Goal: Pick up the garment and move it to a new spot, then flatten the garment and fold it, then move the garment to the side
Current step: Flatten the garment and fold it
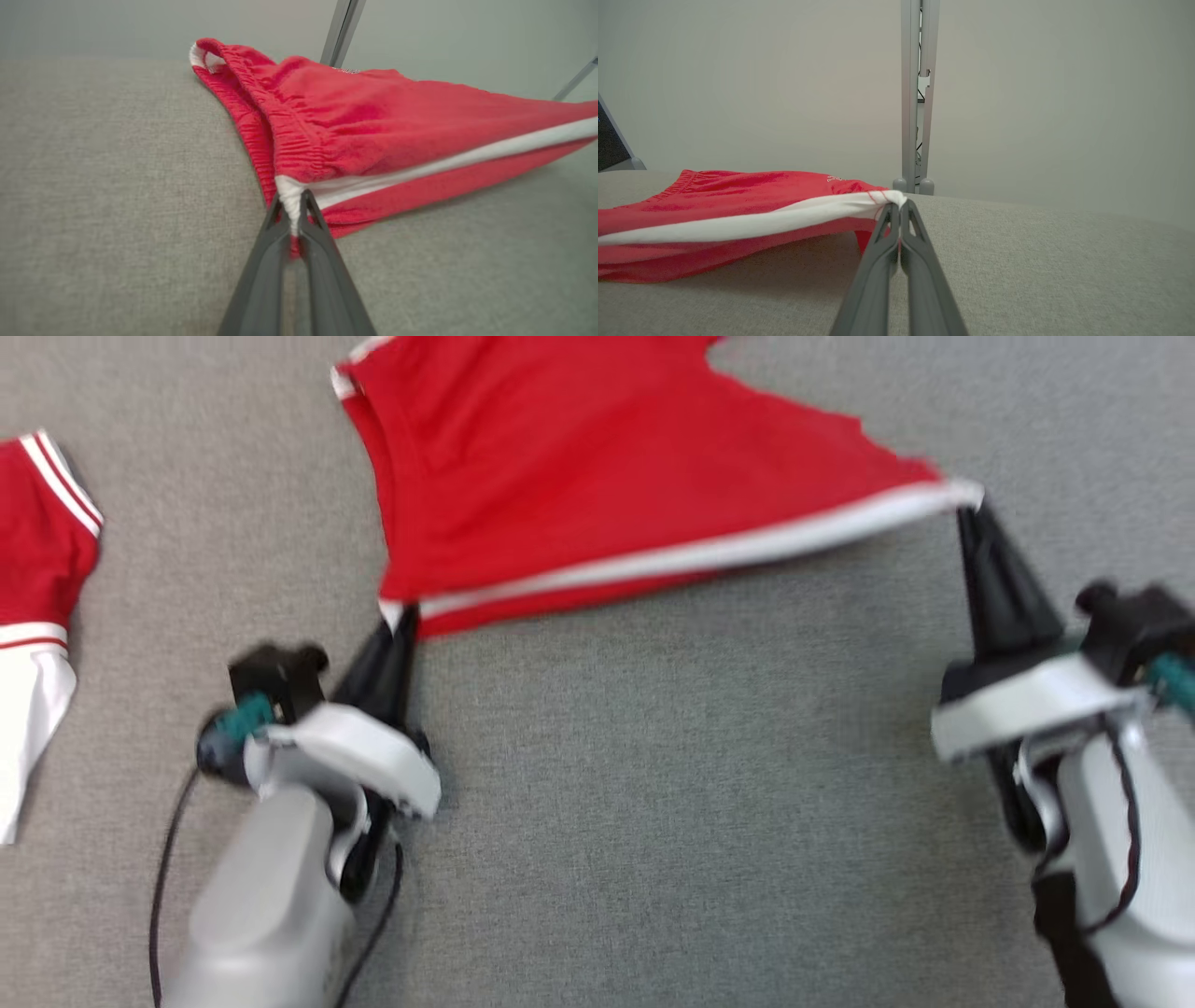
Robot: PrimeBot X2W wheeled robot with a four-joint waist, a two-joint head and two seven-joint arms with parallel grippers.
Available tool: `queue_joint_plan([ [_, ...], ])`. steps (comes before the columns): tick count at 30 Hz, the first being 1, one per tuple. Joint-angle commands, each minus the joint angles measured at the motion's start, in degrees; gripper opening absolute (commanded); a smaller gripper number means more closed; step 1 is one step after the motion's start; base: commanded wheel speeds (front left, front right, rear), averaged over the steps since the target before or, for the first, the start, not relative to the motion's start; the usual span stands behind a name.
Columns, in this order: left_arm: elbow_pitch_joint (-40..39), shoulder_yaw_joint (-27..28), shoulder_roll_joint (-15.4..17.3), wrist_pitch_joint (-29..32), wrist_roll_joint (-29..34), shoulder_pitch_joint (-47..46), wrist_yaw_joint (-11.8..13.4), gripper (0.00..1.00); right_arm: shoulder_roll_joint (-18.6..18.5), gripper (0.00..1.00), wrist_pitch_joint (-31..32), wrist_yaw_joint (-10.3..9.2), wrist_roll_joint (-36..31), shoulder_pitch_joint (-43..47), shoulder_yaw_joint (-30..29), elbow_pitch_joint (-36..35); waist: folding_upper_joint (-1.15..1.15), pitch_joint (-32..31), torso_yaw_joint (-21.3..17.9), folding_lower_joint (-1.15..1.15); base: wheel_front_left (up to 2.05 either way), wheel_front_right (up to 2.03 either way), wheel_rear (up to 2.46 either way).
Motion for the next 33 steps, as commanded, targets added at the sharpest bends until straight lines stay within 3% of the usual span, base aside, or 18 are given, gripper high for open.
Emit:
queue_joint_plan([
  [1,0.51,-0.02,0.25,0.00,-0.64,2.58,0.01,0.00,0.04,0.00,0.00,-0.01,0.25,2.74,-0.58,-0.34,0.00,-3.27,-0.53,0.00,0.00,0.00,0.00],
  [11,-0.85,0.48,-1.20,0.00,-1.76,17.85,0.03,0.00,2.07,0.00,0.00,-0.02,1.63,19.20,-1.98,0.17,0.00,-14.24,0.06,0.00,0.00,0.00,0.00],
  [21,-2.62,-0.04,-1.29,-0.01,-0.15,29.92,0.02,0.00,2.04,0.00,0.00,-0.01,2.95,29.85,2.86,1.61,0.00,-22.54,0.38,0.00,0.00,0.00,0.00],
  [33,-9.70,0.18,-0.08,-0.01,-0.73,40.30,0.02,0.00,1.28,0.00,0.00,-0.01,4.22,39.22,4.10,0.12,0.00,-25.29,2.30,0.00,0.00,0.00,0.00],
])
